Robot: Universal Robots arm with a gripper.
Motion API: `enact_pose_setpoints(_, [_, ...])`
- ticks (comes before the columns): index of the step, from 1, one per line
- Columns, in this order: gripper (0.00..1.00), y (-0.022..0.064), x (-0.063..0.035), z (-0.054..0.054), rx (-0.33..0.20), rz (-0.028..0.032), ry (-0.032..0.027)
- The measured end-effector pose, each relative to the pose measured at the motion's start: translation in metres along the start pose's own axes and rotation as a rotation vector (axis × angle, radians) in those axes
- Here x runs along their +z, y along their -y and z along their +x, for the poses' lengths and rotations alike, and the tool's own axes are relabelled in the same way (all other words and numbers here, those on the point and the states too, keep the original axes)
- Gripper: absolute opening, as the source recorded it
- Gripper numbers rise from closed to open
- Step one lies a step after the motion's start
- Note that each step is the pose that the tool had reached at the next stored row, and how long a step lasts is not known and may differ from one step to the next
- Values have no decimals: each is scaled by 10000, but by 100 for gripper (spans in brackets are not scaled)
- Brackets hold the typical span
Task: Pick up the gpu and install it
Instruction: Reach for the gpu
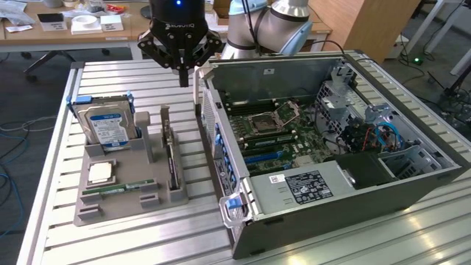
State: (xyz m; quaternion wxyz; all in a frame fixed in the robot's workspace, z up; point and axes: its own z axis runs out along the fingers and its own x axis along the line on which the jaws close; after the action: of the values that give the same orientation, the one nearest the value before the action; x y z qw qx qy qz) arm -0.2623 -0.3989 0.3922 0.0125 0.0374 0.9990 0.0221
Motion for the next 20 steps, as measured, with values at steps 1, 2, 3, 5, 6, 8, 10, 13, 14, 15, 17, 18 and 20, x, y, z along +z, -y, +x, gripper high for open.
enact_pose_setpoints(1, [11,0,0,1,1,0,0])
enact_pose_setpoints(2, [11,0,0,2,1,-1,0])
enact_pose_setpoints(3, [11,0,-1,7,3,1,0])
enact_pose_setpoints(5, [11,2,-1,26,1,0,-1])
enact_pose_setpoints(6, [11,3,-1,40,0,0,0])
enact_pose_setpoints(8, [11,6,-2,76,0,0,0])
enact_pose_setpoints(10, [11,9,-2,119,1,0,0])
enact_pose_setpoints(13, [11,14,-2,192,1,0,0])
enact_pose_setpoints(14, [11,16,-2,217,2,0,0])
enact_pose_setpoints(15, [11,18,-2,243,0,0,0])
enact_pose_setpoints(17, [11,22,-2,296,0,0,0])
enact_pose_setpoints(18, [11,24,-1,321,0,0,0])
enact_pose_setpoints(20, [11,28,-2,369,1,0,-1])
